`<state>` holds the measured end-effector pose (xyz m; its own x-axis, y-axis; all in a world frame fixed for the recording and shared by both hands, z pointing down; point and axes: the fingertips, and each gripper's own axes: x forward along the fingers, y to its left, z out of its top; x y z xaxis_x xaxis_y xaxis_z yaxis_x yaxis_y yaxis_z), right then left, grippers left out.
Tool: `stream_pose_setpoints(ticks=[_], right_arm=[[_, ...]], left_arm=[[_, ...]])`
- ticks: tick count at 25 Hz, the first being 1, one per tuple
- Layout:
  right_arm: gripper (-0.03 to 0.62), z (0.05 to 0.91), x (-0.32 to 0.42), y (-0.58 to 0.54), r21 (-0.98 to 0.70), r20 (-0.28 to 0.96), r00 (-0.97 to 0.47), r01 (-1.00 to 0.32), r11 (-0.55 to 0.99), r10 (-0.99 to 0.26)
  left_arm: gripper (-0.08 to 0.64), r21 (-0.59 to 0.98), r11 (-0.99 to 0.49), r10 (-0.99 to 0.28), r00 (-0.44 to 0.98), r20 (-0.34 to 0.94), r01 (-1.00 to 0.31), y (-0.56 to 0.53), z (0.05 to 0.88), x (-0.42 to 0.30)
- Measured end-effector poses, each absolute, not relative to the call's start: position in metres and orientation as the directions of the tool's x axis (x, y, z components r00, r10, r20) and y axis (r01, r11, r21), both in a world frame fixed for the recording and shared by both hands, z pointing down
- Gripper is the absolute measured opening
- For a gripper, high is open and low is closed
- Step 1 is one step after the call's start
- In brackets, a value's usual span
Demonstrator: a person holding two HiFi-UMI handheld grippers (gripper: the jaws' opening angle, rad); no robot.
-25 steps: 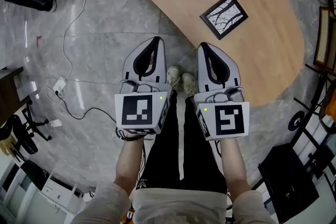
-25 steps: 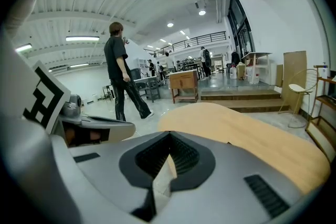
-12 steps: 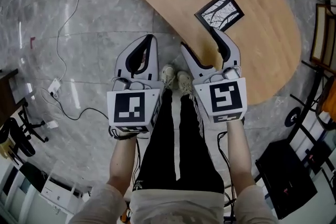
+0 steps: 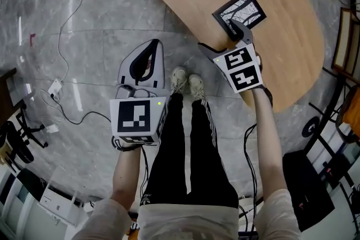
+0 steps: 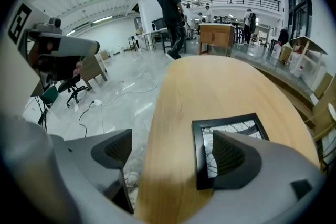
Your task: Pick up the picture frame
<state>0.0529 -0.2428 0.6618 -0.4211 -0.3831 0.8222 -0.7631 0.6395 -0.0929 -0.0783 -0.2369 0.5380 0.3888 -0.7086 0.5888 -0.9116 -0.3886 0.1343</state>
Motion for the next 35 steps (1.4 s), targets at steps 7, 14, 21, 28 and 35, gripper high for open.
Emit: stream_pose_setpoints(ticks=[7, 14, 21, 28, 35], right_arm=[[0.466, 0.692, 0.065, -0.238, -0.106, 0.867, -0.379, -0.775, 0.623, -0.323], [0.466, 0.698, 0.062, -0.239, -0.101, 0.885, -0.347, -0.795, 0.598, -0.312], [0.465, 0.699, 0.052, -0.229, -0.054, 0.895, -0.315, -0.778, 0.626, -0.315], [0.465, 0.699, 0.039, -0.221, -0.003, 0.894, -0.281, -0.782, 0.623, -0.348], [0.465, 0.701, 0.032, -0.214, 0.039, 0.895, -0.246, -0.787, 0.615, -0.371]], left_arm=[[0.009, 0.140, -0.348, -0.713, 0.359, 0.602, -0.927, -0.235, 0.544, -0.087], [0.009, 0.140, -0.330, -0.714, 0.344, 0.610, -0.934, -0.236, 0.547, -0.092], [0.009, 0.155, -0.322, -0.701, 0.345, 0.623, -0.934, -0.230, 0.552, -0.087], [0.009, 0.150, -0.310, -0.698, 0.332, 0.634, -0.939, -0.226, 0.557, -0.094], [0.009, 0.141, -0.301, -0.702, 0.319, 0.636, -0.943, -0.226, 0.559, -0.099]])
